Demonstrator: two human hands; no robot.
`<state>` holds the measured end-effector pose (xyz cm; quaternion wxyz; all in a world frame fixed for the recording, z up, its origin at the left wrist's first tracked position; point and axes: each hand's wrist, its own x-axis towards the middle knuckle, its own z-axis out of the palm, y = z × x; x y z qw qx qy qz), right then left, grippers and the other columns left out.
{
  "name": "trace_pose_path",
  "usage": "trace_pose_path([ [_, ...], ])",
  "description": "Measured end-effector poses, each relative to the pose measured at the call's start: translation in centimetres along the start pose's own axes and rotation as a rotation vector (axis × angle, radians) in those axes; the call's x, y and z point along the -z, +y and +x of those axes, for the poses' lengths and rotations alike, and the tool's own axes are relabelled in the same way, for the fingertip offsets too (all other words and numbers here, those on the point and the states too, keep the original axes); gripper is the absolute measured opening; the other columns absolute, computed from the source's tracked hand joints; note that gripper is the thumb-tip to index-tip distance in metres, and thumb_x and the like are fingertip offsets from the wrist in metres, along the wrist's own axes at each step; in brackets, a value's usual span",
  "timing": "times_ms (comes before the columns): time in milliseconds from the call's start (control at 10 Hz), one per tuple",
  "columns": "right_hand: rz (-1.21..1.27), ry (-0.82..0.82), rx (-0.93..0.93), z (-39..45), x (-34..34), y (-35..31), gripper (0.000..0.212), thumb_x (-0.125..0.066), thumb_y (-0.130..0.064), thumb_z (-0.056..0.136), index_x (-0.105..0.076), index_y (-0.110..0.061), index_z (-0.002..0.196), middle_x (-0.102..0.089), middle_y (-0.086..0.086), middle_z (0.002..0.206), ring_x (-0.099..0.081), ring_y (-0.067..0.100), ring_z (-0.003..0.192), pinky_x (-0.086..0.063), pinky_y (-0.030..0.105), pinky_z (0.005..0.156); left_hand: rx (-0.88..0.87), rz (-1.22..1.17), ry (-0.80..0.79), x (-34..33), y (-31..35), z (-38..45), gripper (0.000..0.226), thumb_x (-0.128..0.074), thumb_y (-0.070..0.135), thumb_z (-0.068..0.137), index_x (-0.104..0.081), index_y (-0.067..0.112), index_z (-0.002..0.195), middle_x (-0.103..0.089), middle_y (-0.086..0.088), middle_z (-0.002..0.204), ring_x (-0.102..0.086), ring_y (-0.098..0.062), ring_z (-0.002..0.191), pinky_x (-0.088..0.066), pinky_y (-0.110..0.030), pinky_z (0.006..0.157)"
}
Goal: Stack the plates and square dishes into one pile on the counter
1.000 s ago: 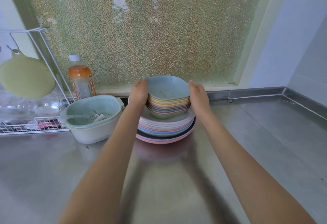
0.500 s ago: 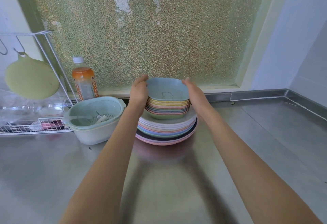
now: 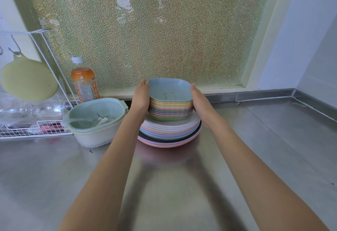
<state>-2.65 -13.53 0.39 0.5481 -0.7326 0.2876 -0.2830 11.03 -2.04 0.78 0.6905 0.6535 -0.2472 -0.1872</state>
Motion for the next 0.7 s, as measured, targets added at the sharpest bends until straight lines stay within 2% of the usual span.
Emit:
trace_pose_path([
  [100,-0.05,0.041,-0.006,0.1,-0.6,-0.1,0.056,-0.015,-0.047,0.099,-0.034,-0.019,0.145,-0.034,0.0,0.151,-0.029,0.016,0.139,-0.02,0.042,0.116,-0.033,0.014,0.059,-0.2,-0.4,0.0,0.05,-0.031,0.028,0.097,-0.031,0.021,0.146,-0.033,0.002,0.152,-0.031,-0.018,0.137,-0.02,-0.03,0.112],
  [200,-0.064,0.047,-0.009,0.3,-0.8,-0.2,0.056,-0.016,-0.045,0.099,-0.034,-0.017,0.144,-0.034,0.001,0.152,-0.028,0.015,0.14,-0.019,0.04,0.117,-0.019,-0.023,0.059,-0.1,-0.1,0.3,0.049,-0.031,0.022,0.097,-0.032,0.017,0.145,-0.032,0.0,0.152,-0.032,-0.016,0.137,-0.024,-0.023,0.097],
  [400,-0.066,0.047,-0.022,0.3,-0.9,-0.2,0.058,-0.015,-0.047,0.098,-0.034,-0.018,0.144,-0.034,0.001,0.152,-0.028,0.016,0.14,-0.019,0.042,0.117,0.0,-0.075,0.043,-0.1,0.1,0.0,0.048,-0.031,0.021,0.096,-0.033,0.017,0.144,-0.037,-0.002,0.149,-0.038,-0.019,0.132,-0.032,-0.026,0.098],
  [600,-0.073,0.045,-0.03,-0.5,-1.2,-0.8,0.056,-0.014,-0.043,0.099,-0.036,-0.016,0.143,-0.037,0.004,0.15,-0.032,0.018,0.137,-0.022,0.042,0.115,0.031,-0.072,0.038,-0.1,0.8,-1.1,0.048,-0.03,0.02,0.097,-0.033,0.016,0.145,-0.039,-0.002,0.147,-0.039,-0.021,0.132,-0.031,-0.036,0.11],
  [700,-0.096,0.056,-0.05,-0.9,-0.4,-1.3,0.058,-0.012,-0.048,0.099,-0.038,-0.018,0.142,-0.036,0.003,0.15,-0.032,0.02,0.138,-0.022,0.04,0.115,-0.044,-0.022,0.134,-0.3,1.6,-2.0,0.035,-0.035,0.017,0.097,-0.053,0.015,0.127,-0.052,0.004,0.117,-0.049,-0.013,0.107,-0.037,-0.029,0.094],
])
